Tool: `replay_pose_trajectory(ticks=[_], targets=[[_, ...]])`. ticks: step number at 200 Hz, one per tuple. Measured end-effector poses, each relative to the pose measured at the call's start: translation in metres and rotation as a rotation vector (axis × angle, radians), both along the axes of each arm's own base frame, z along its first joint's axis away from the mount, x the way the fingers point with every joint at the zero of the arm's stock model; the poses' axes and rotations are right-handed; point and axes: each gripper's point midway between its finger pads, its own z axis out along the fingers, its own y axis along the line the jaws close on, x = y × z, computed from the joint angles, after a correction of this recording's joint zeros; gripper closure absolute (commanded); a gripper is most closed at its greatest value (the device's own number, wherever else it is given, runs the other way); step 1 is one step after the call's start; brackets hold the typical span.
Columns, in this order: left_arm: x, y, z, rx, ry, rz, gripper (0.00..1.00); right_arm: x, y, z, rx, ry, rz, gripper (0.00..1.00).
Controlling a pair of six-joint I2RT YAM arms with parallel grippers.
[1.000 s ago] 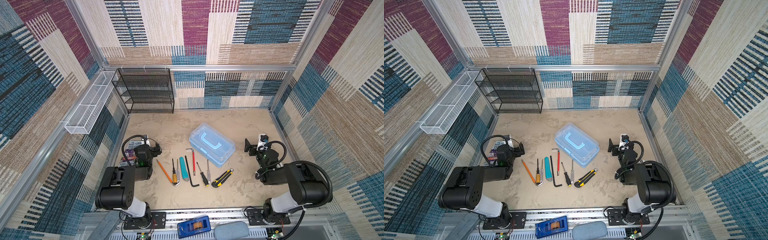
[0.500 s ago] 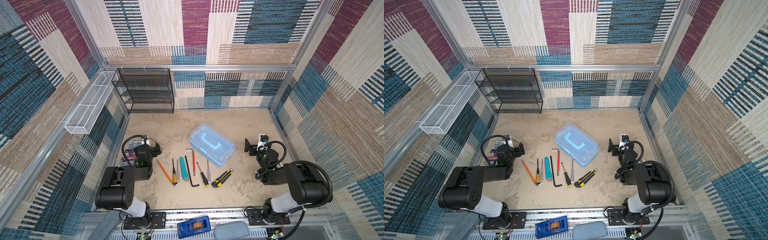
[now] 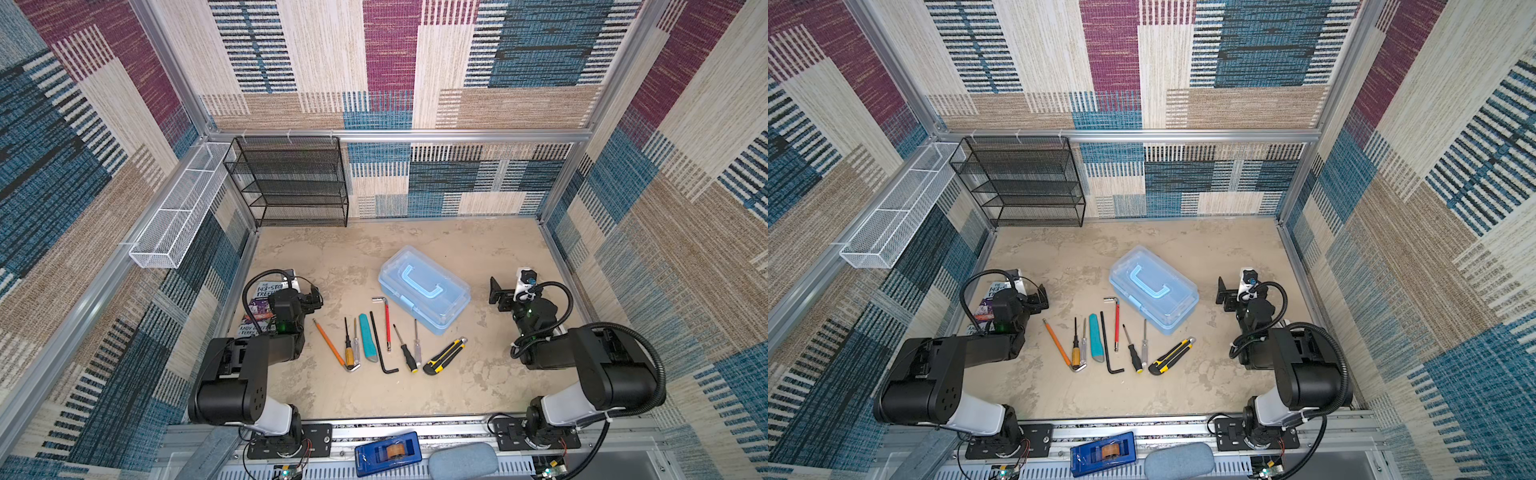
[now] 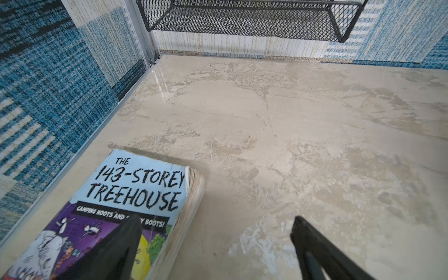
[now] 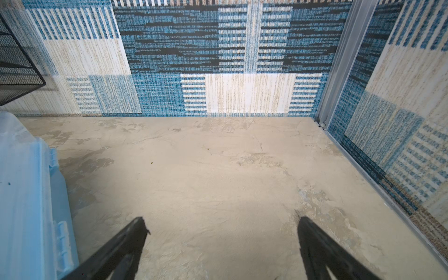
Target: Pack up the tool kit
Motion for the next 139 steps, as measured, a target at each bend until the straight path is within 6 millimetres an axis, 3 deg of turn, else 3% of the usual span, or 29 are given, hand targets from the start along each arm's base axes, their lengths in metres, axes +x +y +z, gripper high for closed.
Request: replay_pose_trajectory(ticks=[8, 28, 45, 64, 83, 103, 139], targets=[[0.002, 0.0, 0.016, -0.007, -0.012, 0.003, 0.02, 0.013, -0.001, 0.017, 0.006, -0.007, -0.002, 0.05], [0.003, -0.007, 0.062, -0.064, -0.044, -0.021, 0.15, 0.034, 0.004, 0.065, 0.034, -0.039, 0.025, 0.06], [-0.007, -0.019, 0.076, -0.155, -0.021, -0.049, 0.27, 0.037, 0.013, 0.083, 0.059, -0.008, 0.073, 0.06], [-0.025, -0.045, 0.069, -0.284, 0.048, -0.102, 0.36, 0.039, 0.026, 0.095, 0.084, 0.029, 0.149, 0.05], [-0.046, -0.09, 0.055, -0.409, 0.141, -0.186, 0.38, 0.041, 0.045, 0.101, 0.109, 0.081, 0.251, 0.05], [-0.067, -0.143, 0.042, -0.482, 0.236, -0.282, 0.39, 0.043, 0.064, 0.094, 0.134, 0.159, 0.345, 0.05], [-0.076, -0.204, 0.023, -0.531, 0.37, -0.348, 0.46, 0.036, 0.098, 0.08, 0.155, 0.27, 0.465, 0.04]])
